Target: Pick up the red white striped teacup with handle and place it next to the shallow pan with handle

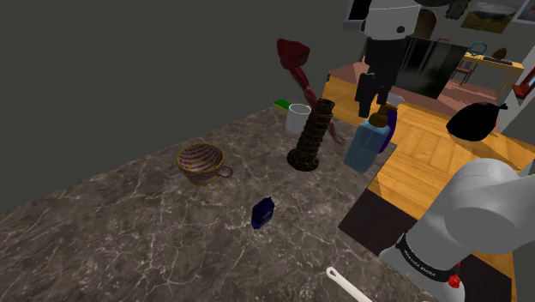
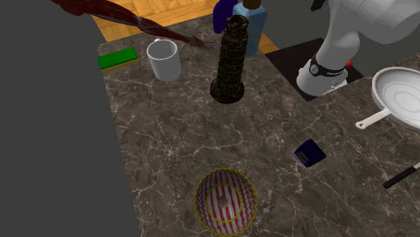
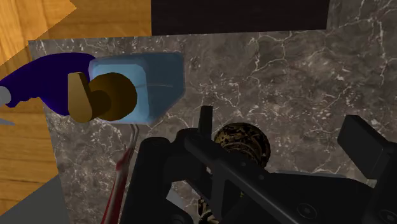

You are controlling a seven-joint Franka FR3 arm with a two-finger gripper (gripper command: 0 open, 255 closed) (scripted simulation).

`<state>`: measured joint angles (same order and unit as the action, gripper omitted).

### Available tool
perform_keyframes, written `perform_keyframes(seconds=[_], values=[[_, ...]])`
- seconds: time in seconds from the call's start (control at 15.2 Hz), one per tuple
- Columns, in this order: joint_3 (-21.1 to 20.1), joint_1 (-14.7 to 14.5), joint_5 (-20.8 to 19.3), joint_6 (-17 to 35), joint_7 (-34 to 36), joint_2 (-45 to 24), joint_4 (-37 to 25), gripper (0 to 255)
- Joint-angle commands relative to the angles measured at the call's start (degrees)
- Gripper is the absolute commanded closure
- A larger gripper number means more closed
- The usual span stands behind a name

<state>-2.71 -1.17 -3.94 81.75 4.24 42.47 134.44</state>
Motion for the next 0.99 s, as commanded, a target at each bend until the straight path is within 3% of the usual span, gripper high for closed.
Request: perform_keyframes(seconds=[0.0,0.46,0.92], values=[[0.00,0.00,0.00,0.00,0.00,0.00,0.00,0],[-5.58,-1.95,4.07,10.11,6.73,-9.00,-0.50,0],[-10.90,-3.31,5.57,19.26,13.28,-20.44,-4.55,0]])
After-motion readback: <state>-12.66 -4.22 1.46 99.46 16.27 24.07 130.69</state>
